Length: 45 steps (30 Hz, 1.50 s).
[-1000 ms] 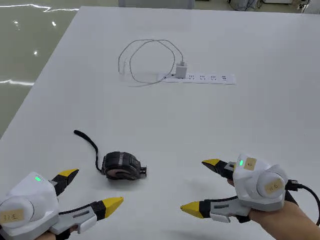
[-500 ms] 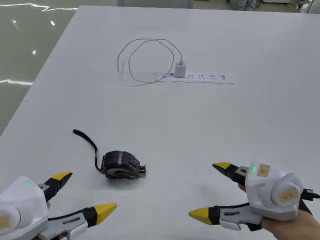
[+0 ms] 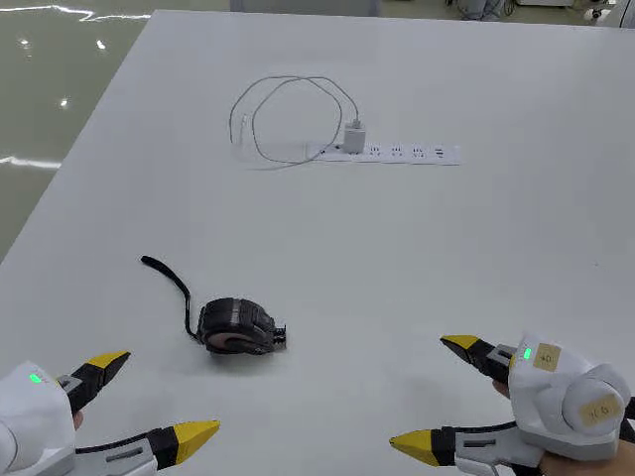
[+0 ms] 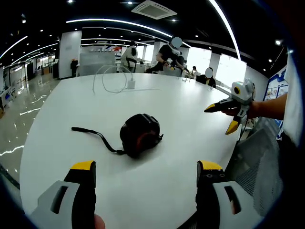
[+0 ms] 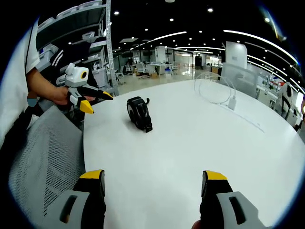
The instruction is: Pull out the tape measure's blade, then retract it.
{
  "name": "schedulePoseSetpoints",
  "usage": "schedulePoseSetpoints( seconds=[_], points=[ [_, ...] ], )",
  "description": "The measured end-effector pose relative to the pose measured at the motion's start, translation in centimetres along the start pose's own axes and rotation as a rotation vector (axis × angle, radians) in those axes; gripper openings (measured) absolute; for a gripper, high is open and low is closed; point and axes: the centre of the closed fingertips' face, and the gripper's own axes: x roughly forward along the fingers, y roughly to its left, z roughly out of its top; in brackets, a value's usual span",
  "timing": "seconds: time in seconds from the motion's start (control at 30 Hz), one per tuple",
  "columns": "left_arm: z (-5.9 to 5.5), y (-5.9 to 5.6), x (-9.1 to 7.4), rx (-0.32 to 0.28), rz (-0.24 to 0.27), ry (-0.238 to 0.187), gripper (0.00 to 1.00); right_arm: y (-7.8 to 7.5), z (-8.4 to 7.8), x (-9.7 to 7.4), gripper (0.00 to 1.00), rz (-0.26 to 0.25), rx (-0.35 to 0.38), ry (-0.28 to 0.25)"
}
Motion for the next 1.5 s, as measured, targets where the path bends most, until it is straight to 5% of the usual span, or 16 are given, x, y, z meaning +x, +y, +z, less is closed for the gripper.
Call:
schedulePoseSetpoints(
  seconds=[0.63,1.5],
  points=[
    [-1.3,0.1,-1.5,-0.001,-0.012,0.03,0.92,0.3,-2.0,-2.7,0.88,-0.037,0.036,0.029],
    [-2.5,0.2,-2.6,0.028,-0.018,0.068,0.99,0.9,-3.6,-4.1,0.99,-0.037,0.08,0.045]
  ],
)
